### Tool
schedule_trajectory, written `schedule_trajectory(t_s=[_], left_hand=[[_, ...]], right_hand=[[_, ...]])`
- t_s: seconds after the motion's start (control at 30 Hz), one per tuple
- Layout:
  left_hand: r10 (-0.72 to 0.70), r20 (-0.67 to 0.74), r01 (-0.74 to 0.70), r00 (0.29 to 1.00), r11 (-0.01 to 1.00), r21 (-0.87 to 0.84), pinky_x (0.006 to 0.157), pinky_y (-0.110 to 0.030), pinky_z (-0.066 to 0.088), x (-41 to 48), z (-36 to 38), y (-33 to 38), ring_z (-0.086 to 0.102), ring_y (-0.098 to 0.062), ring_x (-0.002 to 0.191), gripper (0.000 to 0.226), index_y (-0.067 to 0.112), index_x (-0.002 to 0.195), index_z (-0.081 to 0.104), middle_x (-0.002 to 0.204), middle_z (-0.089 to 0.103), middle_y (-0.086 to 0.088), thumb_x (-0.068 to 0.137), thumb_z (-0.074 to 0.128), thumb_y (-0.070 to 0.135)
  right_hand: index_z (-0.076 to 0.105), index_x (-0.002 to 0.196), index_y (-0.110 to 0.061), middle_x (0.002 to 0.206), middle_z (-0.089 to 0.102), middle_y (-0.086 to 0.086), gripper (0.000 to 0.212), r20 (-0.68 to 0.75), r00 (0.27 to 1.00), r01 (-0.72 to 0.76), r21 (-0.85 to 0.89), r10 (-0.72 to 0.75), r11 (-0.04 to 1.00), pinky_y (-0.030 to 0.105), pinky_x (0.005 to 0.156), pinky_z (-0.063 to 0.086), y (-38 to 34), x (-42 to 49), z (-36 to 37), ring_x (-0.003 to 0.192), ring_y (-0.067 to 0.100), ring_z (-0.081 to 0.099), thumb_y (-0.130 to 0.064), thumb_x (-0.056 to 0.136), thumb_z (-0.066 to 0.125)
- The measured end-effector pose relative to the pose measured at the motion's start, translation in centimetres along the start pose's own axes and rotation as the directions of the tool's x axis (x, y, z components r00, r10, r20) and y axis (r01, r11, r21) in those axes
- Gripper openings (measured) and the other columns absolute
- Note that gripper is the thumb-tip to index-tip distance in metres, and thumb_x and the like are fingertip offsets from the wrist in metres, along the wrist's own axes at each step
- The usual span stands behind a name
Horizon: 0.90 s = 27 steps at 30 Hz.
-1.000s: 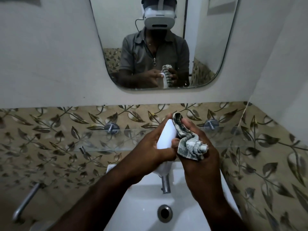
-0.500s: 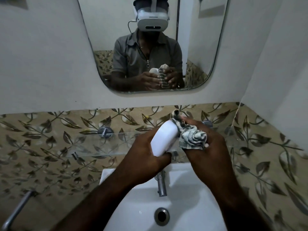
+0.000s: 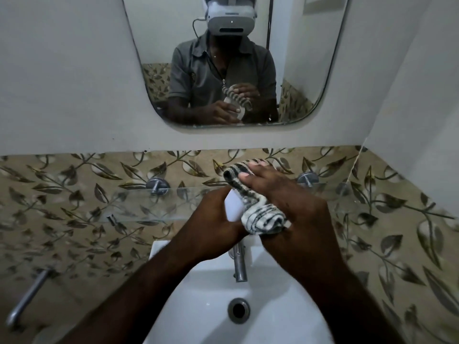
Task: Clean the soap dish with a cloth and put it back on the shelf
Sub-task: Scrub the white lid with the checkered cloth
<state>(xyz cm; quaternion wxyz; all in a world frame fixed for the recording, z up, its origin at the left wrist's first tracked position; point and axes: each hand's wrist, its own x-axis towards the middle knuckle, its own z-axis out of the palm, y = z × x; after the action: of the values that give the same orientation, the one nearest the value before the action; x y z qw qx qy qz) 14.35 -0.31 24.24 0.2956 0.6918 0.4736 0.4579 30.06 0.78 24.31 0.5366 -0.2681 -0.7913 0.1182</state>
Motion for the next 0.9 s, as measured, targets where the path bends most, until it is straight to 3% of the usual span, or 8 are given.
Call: schedule_trajectory(t_s=[0.1,0.17,0.3,0.43,0.5,0.67,0.8,0.9], left_hand=[[-0.075,-0.059,0.078,0.995,0.996,0.051,0.066,-0.051,0.055,-0.4,0.0,0.0,0.069,-0.025,0.076,0.032,0.022,0.094,0.067,0.085,0.072,-0.005,0.064,0.067,0.012],[-0.074,-0.061,0.078,0.995,0.996,0.053,0.065,-0.052,0.055,-0.3,0.0,0.4,0.069,-0.025,0.075,0.030,0.021,0.092,0.067,0.084,0.072,-0.006,0.063,0.067,0.012],[0.134,0.004,-0.133,0.991,0.984,0.121,0.072,-0.008,0.047,0.2,-0.3,0.9,0.061,0.013,0.080,0.014,0.027,0.076,0.061,0.084,0.067,0.030,0.076,0.064,0.014],[-0.016,-0.121,0.025,0.992,0.997,0.072,0.059,-0.042,0.051,-0.3,-0.1,0.0,0.062,-0.015,0.065,0.021,0.020,0.083,0.065,0.075,0.069,-0.003,0.062,0.065,0.016],[-0.047,-0.131,0.055,0.990,0.997,0.060,0.054,-0.040,0.049,-0.3,0.0,-0.2,0.060,-0.015,0.060,0.024,0.021,0.083,0.064,0.071,0.067,-0.002,0.060,0.064,0.014],[0.044,-0.045,-0.043,0.998,0.999,0.024,0.073,-0.024,0.054,0.0,-0.3,-0.4,0.066,-0.003,0.081,0.025,0.022,0.090,0.070,0.085,0.073,0.013,0.071,0.071,0.004],[0.003,-0.105,0.007,0.994,0.995,0.096,0.054,-0.026,0.047,-0.3,-0.1,-0.6,0.058,-0.006,0.058,0.021,0.022,0.079,0.065,0.066,0.064,0.013,0.061,0.065,0.010],[-0.042,-0.063,0.043,0.997,0.999,0.014,0.060,-0.032,0.054,0.0,-0.1,-0.3,0.068,-0.012,0.067,0.018,0.018,0.082,0.068,0.074,0.071,0.005,0.065,0.068,0.014]], right_hand=[[0.067,0.122,-0.015,0.118,0.071,-0.001,0.047,-0.067,0.966,-0.234,0.191,0.250,0.953,0.038,0.101,0.051,1.1,0.7,0.0,0.113,0.006,0.065,-0.011,0.076,0.065],[0.066,0.123,-0.017,0.120,0.071,-0.003,0.050,-0.068,0.965,-0.240,0.165,0.254,0.956,0.038,0.101,0.051,0.7,0.9,0.0,0.114,0.005,0.064,-0.010,0.074,0.064],[0.067,0.122,-0.010,0.131,0.064,0.006,0.041,0.017,0.997,0.072,-0.064,-0.072,0.995,0.034,0.112,0.040,-0.8,0.3,0.7,0.129,0.017,0.055,-0.011,0.081,0.063],[0.068,0.120,-0.011,0.122,0.069,0.002,0.045,-0.098,0.979,-0.157,0.214,0.181,0.964,0.035,0.103,0.049,0.8,0.9,0.6,0.117,0.009,0.064,-0.007,0.075,0.066],[0.068,0.121,-0.014,0.121,0.070,-0.002,0.047,-0.102,0.962,-0.226,0.217,0.253,0.950,0.035,0.101,0.051,1.0,1.1,0.5,0.115,0.006,0.064,-0.007,0.075,0.060],[0.062,0.128,-0.012,0.133,0.062,0.005,0.057,-0.021,1.000,0.007,-0.045,-0.008,0.999,0.033,0.110,0.042,-0.3,0.1,1.1,0.130,0.016,0.055,-0.002,0.073,0.072],[0.065,0.125,-0.018,0.122,0.069,-0.002,0.051,-0.128,0.957,-0.228,0.212,0.258,0.950,0.035,0.100,0.051,1.0,0.5,1.1,0.116,0.005,0.063,-0.006,0.075,0.063],[0.065,0.126,-0.015,0.127,0.068,0.001,0.055,-0.103,0.969,-0.220,0.072,0.226,0.973,0.025,0.105,0.046,0.1,0.6,1.2,0.121,0.005,0.060,-0.003,0.072,0.061]])
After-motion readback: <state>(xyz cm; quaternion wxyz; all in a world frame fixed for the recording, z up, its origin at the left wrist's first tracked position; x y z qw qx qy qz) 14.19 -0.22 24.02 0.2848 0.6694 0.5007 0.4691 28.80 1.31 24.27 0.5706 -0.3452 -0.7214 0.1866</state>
